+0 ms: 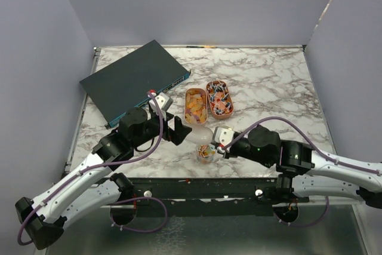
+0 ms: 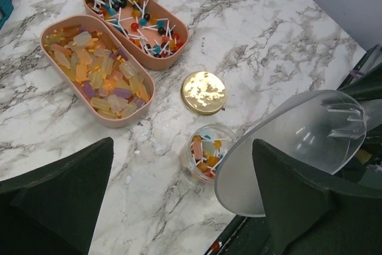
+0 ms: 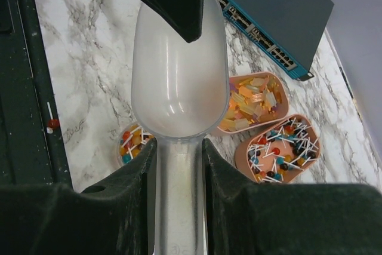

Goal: Pack the candies
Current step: Adjust the spatula, then scoop the fake candies from the storage box.

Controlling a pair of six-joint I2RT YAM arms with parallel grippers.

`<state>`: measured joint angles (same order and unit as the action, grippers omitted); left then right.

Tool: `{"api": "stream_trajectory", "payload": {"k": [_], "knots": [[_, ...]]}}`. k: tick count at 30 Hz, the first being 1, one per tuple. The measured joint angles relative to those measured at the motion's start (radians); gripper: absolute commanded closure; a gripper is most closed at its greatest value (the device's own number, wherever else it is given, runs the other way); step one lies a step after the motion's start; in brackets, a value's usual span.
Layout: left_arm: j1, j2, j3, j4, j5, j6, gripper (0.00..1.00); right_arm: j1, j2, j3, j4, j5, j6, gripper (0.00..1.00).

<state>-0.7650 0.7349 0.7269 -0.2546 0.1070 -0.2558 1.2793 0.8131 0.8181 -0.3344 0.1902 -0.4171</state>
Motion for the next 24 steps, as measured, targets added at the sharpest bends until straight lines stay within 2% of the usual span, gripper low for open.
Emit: {"api": "stream_trajectory", "payload": {"k": [13, 19, 24], "knots": [[0.000, -0.040, 0.000, -0.026, -0.090, 0.011, 0.01, -0.099, 0.172, 0.101, -0.041, 0.014, 0.074, 1.00], [0.000, -0.095, 0.000, -0.026, -0.174, 0.013, 0.01, -0.196, 0.263, 0.183, -0.143, -0.030, 0.123, 0.99], [0.004, -0.118, 0.000, -0.027, -0.217, 0.014, 0.01, -0.281, 0.367, 0.324, -0.256, -0.075, 0.190, 1.00]]}}
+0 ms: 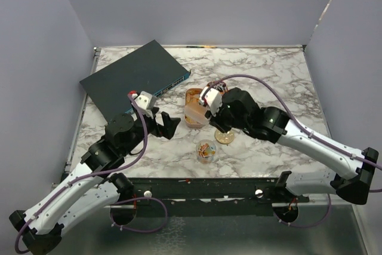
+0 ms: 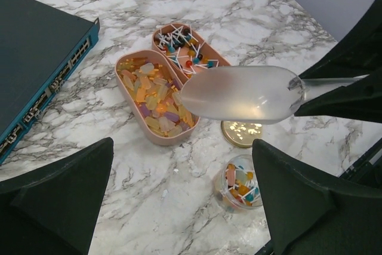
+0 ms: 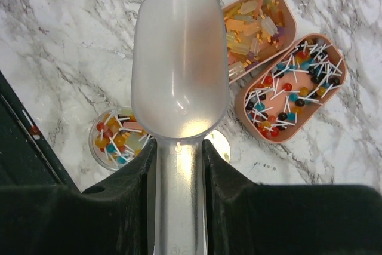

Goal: Pack the candies
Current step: Scoop the fake candies from the storage box.

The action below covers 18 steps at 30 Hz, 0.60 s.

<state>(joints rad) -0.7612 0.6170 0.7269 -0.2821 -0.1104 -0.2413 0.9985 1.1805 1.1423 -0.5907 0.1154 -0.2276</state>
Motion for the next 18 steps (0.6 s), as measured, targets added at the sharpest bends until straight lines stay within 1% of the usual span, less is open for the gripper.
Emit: {"api": "stream_trajectory", "payload": {"k": [5, 10, 13, 18], "knots": [[0.000, -0.013, 0.000, -0.005, -0.021, 0.008, 0.01, -0.092, 0.139, 0.194, -0.156, -0.045, 0.103, 0.99], [0.000, -0.032, 0.000, -0.013, -0.036, 0.019, 0.01, -0.149, 0.293, 0.365, -0.315, -0.077, 0.220, 0.99], [0.001, -0.044, 0.000, -0.016, -0.037, 0.022, 0.01, -0.169, 0.376, 0.437, -0.400, -0.108, 0.274, 0.99], [0.001, -0.070, 0.000, -0.021, -0.037, 0.023, 0.01, -0.189, 0.472, 0.510, -0.504, -0.160, 0.320, 0.99]]}}
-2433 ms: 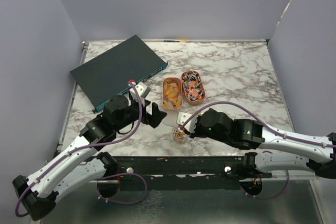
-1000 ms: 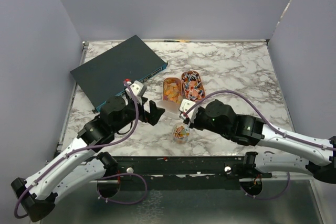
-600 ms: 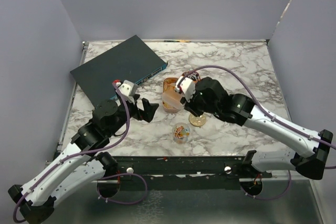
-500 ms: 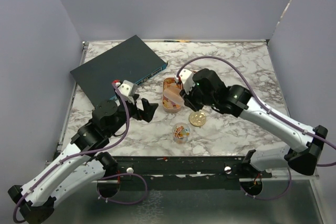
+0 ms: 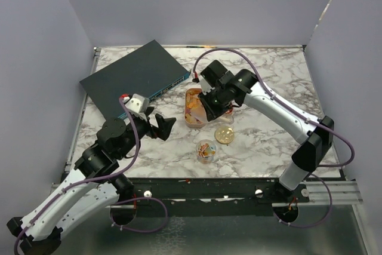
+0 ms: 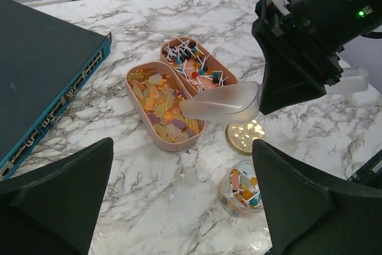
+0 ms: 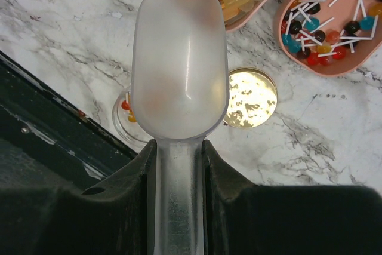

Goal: Pack the candies
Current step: Scoop the fake candies from the storage box.

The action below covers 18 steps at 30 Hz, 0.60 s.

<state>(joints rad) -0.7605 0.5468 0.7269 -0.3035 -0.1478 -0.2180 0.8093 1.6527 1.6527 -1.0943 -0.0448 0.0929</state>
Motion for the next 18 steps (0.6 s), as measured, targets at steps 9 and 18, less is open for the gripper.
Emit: {"api": "stream_trajectory", "payload": {"k": [9, 18], "knots": [[0.000, -0.039, 0.000, -0.013, 0.001, 0.000, 0.01, -0.040, 0.168, 0.180, -0.138, -0.051, 0.064, 0.99], [-0.001, -0.062, 0.000, -0.021, 0.001, -0.001, 0.01, -0.091, 0.263, 0.237, -0.193, -0.094, 0.129, 1.00]]}}
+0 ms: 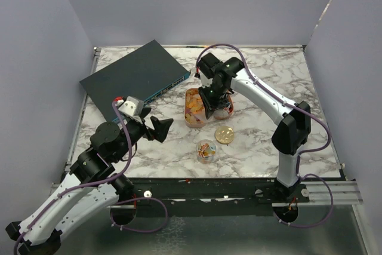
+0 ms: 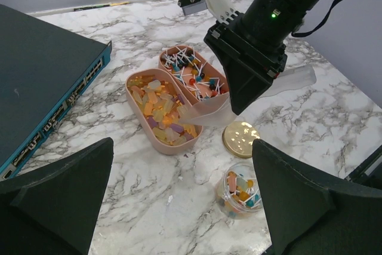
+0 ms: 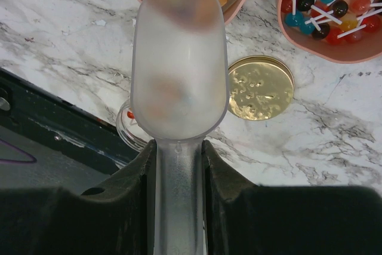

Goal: Pack the candies
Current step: Scoop the fake candies from the storage box.

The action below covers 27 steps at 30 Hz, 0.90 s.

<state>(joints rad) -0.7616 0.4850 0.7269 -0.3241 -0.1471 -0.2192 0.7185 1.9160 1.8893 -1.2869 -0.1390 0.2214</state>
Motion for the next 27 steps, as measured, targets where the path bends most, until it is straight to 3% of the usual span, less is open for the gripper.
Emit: {"api": "stream_trajectory", "payload": {"k": [27], "knots": [[-0.072, -0.059, 0.000, -0.015, -0.005, 0.000, 0.01, -0.015, 0.167, 0.090, -0.049, -0.066, 0.066, 1.00]]}}
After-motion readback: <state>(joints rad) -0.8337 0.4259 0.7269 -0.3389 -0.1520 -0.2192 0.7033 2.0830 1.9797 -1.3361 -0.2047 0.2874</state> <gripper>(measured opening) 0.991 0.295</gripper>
